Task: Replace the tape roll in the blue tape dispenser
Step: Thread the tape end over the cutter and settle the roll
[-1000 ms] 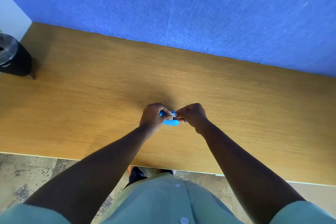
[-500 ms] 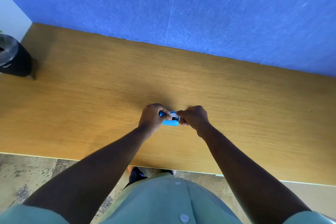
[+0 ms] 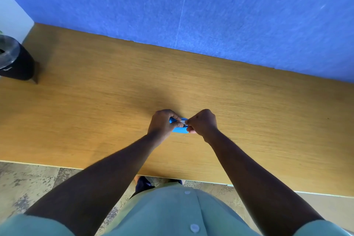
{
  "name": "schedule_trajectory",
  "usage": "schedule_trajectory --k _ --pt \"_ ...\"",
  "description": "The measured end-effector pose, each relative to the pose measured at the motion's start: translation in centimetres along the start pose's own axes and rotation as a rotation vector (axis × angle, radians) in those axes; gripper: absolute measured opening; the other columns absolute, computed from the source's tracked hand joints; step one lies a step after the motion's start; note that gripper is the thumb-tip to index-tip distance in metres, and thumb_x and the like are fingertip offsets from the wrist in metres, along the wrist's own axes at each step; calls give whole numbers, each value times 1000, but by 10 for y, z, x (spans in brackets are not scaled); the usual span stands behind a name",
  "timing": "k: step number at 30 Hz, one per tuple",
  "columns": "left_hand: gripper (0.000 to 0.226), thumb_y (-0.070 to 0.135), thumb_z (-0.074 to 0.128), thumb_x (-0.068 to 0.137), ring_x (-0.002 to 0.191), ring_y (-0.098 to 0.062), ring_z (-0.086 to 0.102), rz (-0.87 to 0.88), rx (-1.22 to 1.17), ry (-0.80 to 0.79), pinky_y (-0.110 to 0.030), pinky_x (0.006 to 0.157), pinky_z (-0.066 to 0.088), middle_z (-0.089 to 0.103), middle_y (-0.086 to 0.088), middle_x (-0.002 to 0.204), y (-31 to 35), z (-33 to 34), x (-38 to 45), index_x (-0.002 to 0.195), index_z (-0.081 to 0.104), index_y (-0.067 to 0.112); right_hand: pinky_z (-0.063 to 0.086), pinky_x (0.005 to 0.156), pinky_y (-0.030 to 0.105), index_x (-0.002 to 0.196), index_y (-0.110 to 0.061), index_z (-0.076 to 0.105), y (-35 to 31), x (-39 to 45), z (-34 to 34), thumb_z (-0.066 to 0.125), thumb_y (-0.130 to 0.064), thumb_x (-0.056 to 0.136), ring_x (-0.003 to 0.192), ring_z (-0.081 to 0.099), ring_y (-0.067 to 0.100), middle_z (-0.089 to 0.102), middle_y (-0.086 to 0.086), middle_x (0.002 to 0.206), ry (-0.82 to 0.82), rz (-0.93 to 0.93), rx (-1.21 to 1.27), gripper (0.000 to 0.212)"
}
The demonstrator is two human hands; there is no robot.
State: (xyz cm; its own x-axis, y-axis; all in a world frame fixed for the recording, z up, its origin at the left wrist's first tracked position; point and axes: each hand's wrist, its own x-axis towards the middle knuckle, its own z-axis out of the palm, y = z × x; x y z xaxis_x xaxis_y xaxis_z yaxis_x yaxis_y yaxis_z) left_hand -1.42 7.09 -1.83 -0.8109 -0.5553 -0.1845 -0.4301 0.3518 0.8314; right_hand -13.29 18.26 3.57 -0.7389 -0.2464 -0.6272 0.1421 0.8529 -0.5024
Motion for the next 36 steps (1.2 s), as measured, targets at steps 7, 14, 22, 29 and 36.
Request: schedule_trajectory --k 7,14,22,29,36 --pt "18 23 90 76 86 -7 68 -6 1 -13 -25 75 56 77 9 93 0 0 1 90 79 19 68 75 40 85 -1 75 10 3 -2 73 -12 94 67 79 25 78 10 71 -91 -12 -20 15" --pt "15 21 87 80 85 -7 67 29 32 -27 -25 75 55 76 9 94 -3 -1 2 91 78 18 62 64 26 108 6 70 13 0 -2 57 -11 105 67 73 17 75 11 82 -197 -28 -81 21" --pt "11 15 83 84 86 -10 66 58 36 -41 -22 76 51 75 4 97 -7 -3 1 93 78 14 61 61 25 96 1 67 19 4 -6 52 -12 107 65 72 18 72 13 80 -227 4 60 23" --pt "7 11 78 86 86 -12 64 85 47 -69 -28 77 51 72 4 96 -8 -4 2 91 77 15 66 81 37 95 3 66 26 7 -12 52 -11 107 82 75 26 75 22 95 -249 -6 138 23" --pt "23 40 78 84 83 -6 66 44 72 -63 -23 69 55 70 11 92 -1 -8 -2 90 75 18 61 75 25 109 7 70 30 4 -15 51 -15 108 93 74 22 76 22 110 -269 -48 152 29"
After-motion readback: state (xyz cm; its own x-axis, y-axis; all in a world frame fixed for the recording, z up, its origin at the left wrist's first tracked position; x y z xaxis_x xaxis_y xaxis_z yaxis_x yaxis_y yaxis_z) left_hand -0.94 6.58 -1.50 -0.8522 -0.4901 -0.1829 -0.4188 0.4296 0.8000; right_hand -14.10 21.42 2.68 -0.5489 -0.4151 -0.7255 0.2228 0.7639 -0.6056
